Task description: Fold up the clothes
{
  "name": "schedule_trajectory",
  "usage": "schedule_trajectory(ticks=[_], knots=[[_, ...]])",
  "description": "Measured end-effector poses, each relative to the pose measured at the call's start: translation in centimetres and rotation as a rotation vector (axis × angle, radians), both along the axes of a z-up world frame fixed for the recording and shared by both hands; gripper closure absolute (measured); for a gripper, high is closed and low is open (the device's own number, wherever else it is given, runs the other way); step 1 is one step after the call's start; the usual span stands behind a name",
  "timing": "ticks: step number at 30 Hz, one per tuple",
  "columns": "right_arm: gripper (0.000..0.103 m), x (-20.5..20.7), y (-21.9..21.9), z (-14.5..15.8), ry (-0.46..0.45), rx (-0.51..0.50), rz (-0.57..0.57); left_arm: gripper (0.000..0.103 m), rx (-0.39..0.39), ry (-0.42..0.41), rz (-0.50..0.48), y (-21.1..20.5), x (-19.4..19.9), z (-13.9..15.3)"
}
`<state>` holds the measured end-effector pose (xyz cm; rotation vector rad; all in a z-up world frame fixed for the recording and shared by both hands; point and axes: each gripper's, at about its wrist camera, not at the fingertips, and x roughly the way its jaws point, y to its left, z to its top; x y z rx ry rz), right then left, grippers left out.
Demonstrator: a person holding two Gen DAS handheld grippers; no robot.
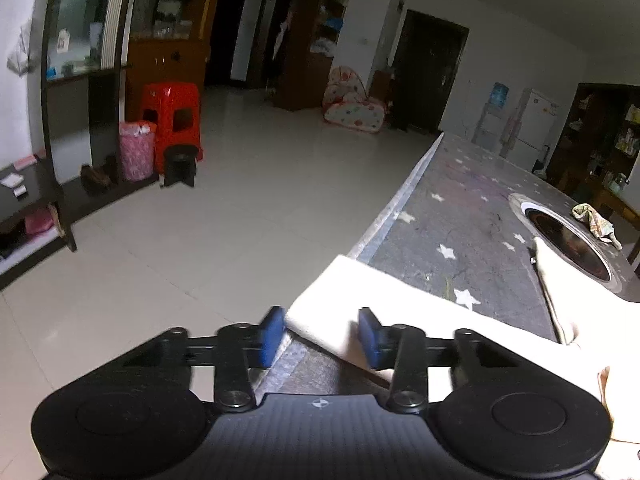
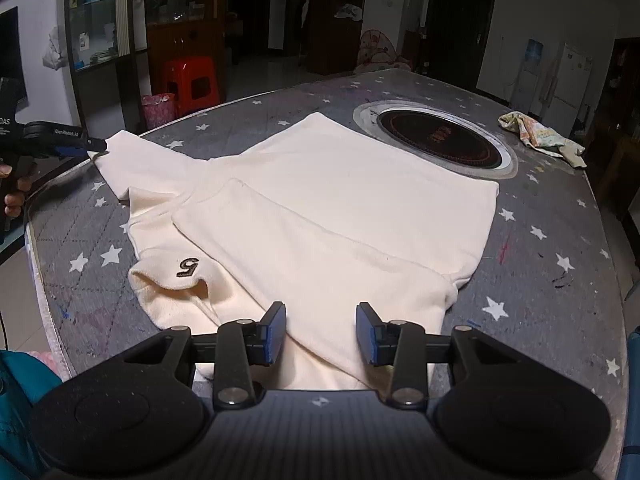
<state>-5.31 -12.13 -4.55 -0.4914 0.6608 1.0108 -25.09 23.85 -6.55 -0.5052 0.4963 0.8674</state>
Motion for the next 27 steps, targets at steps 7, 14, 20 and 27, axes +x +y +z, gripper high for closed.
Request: schedule_trajectory(ticks=[7,14,20,27], knots=[[0.063,0.1,-0.2,0.4,-0.013,0.012,-0.017,0.095,-0.001,-0.066,0.000,-0.2,-0.2,1.5],[0.063,0.2,-0.6,0.9,-0.022,0.043,-0.036,0.096,0.051,-0.210,-0.162,-2.4,2.5,6.5],[0.063,0.3,-1.5,1.0,-0.025,0.071,-0.058,0.096,0.075,-0.324,-0.395,-6.9,6.9,10.6],[0.063,0.5,-3.0,1.1,-0.029,0.102,-0.092,0.096,0.052,-0.397,-0.653,-12.9,11.3,12.5]])
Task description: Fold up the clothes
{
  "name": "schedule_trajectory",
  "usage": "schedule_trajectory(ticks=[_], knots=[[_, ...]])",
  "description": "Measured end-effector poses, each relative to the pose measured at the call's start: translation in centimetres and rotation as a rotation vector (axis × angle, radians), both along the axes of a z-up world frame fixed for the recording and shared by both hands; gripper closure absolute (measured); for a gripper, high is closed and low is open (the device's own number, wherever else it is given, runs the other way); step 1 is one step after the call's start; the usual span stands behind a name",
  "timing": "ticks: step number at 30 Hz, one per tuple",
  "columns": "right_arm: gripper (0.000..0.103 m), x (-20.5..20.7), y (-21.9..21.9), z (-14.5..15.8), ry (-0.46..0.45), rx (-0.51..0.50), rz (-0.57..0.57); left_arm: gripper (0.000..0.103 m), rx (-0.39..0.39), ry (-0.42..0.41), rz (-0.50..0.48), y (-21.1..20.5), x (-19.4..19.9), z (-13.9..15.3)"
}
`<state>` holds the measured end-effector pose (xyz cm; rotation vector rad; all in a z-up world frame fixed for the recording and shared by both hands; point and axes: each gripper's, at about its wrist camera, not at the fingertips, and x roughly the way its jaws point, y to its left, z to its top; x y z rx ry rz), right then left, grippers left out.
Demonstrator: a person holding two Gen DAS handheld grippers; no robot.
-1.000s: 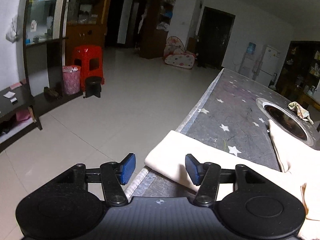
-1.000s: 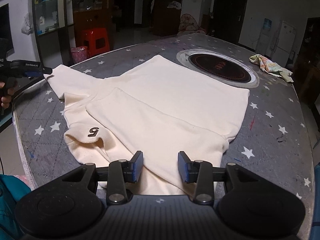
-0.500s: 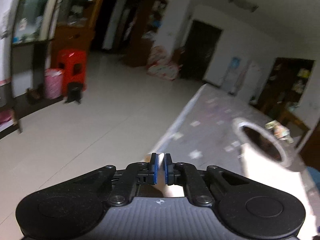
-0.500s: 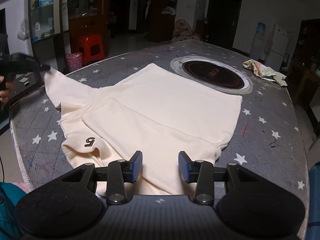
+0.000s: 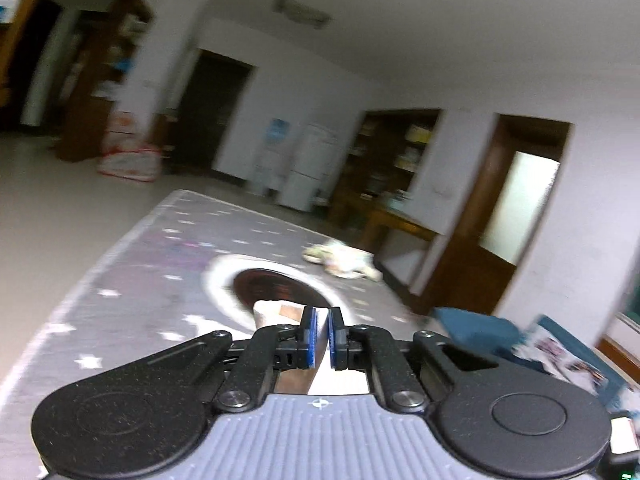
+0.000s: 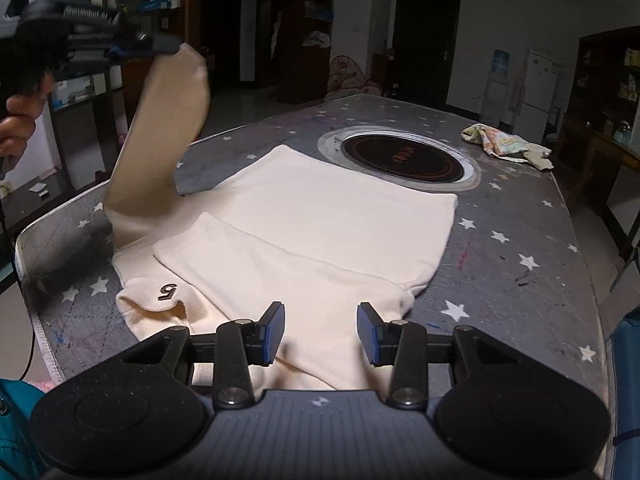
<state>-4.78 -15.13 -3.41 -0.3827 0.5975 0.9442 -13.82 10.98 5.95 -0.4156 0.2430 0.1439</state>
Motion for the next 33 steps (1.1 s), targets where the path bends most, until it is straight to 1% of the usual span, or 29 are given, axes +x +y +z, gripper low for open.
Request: schedule_trajectory(ticks=[3,5,7,11,14,16,18,19,21,24,29,33], knots=[[0.063,0.1,-0.5,-0.1,0.004,0.009,-0.012,0.096,-0.011,0.000,-0.101,-2.4,1.4,-0.4],[0.063,0.1,-0.7,-0.1,0.007,0.012,-0.018,0.096,-0.002,0.011,-0.157,-4.0,2.1,-1.0],[0.063,0.1,-0.9,-0.2,0.012,0.014,-0.022,0.096,0.004,0.030,-0.202,-5.4,3.0,-1.8],[0.063,0.1,-0.9,-0.5,0.021,0.014,-0.024,0.096,-0.032,0.081,-0.281,-7.4,5.0,-3.8],[0.063,0.0,-0.9,-0.6,0.025,0.009,-0.024,0.095,-0.047,0.119,-0.341,-8.5,5.5,-5.2],[0.063,0.0,-0.9,-0.6,0.029,0.007,-0.025,0.092,-0.043,0.143,-0.373,-9.2,5.6,-6.0],[0.063,0.0,-0.8,-0.7,0.033,0.003,-0.025,0.087,-0.035,0.164,-0.396,-9.8,5.6,-6.7],[0.063,0.0,-0.8,-0.8,0.034,0.001,-0.025,0.086,-0.033,0.169,-0.400,-9.9,5.6,-6.9],[0.062,0.0,-0.8,-0.8,0.036,-0.001,-0.026,0.080,-0.037,0.173,-0.409,-9.6,5.1,-7.2],[0.061,-0.1,-0.9,-0.6,0.035,-0.002,-0.028,0.077,-0.035,0.176,-0.405,-8.5,3.9,-7.4],[0.061,0.2,-0.7,-0.1,0.023,0.009,-0.027,0.077,-0.021,0.226,-0.325,-5.1,1.4,-8.5],[0.061,0.7,0.4,-0.1,0.019,0.015,-0.005,0.077,-0.010,0.293,-0.253,-2.4,-0.4,-9.8]])
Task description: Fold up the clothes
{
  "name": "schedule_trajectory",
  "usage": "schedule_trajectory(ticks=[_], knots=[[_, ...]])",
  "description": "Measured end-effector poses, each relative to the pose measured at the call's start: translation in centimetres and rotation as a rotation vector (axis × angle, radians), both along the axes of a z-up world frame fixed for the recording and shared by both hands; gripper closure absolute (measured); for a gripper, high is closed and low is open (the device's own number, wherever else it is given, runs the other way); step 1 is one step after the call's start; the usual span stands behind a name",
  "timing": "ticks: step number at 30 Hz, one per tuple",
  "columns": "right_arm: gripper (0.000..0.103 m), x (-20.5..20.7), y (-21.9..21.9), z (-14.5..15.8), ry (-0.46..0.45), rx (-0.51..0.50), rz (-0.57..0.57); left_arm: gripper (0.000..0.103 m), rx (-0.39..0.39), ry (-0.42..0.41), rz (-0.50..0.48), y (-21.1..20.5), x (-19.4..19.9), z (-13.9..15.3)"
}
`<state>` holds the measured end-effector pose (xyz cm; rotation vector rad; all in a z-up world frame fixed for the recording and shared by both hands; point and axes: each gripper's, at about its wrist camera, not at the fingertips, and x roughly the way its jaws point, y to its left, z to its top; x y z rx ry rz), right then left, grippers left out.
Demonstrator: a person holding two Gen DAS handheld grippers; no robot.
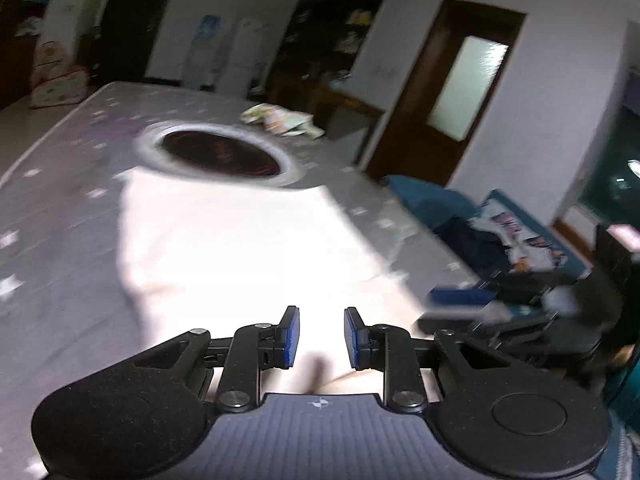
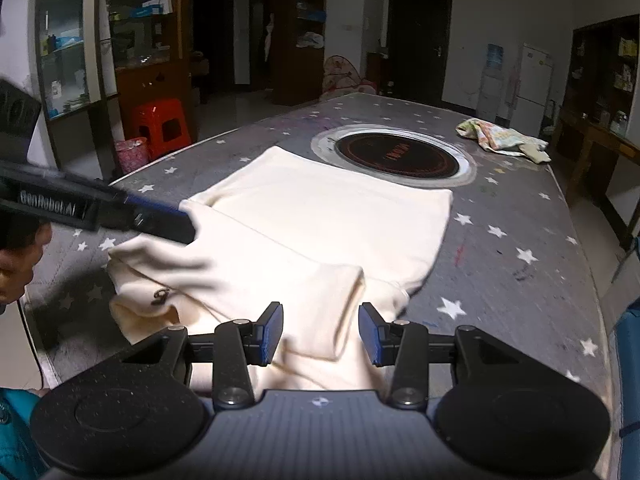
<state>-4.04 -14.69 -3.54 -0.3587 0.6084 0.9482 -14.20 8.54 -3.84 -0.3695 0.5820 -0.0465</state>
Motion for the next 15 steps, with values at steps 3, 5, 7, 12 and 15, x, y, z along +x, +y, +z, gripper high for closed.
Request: schedule_trajectory(ticks=[3,5,7,12,15], knots=[[0.061,0.2,1.2,-0.2,0.000,0.003,0.018,0.077,-0.001,0.040,0.048,1.6,-1.1,-1.0],[0.061,0.3,2.0,-0.3,0.003,0.011,0.034,0.077,0.000,0.058,0.068,2.3,-1.7,-1.5],[0.061,0.3,2.6,-0.5,0.010,0.012,0.049,0.077,0.000,0.069,0.082,2.8,-2.5,-1.9],[0.061,0.5,3.7,-1.7,0.037,-0.008,0.069,0.080,0.032,0.078,0.111,3.6,-3.4,-2.2],[0.061,0.8,3.8,-2.7,0.063,-0.039,0.062,0.081,0.046,0.089,0.126,4.1,-3.9,-2.2]])
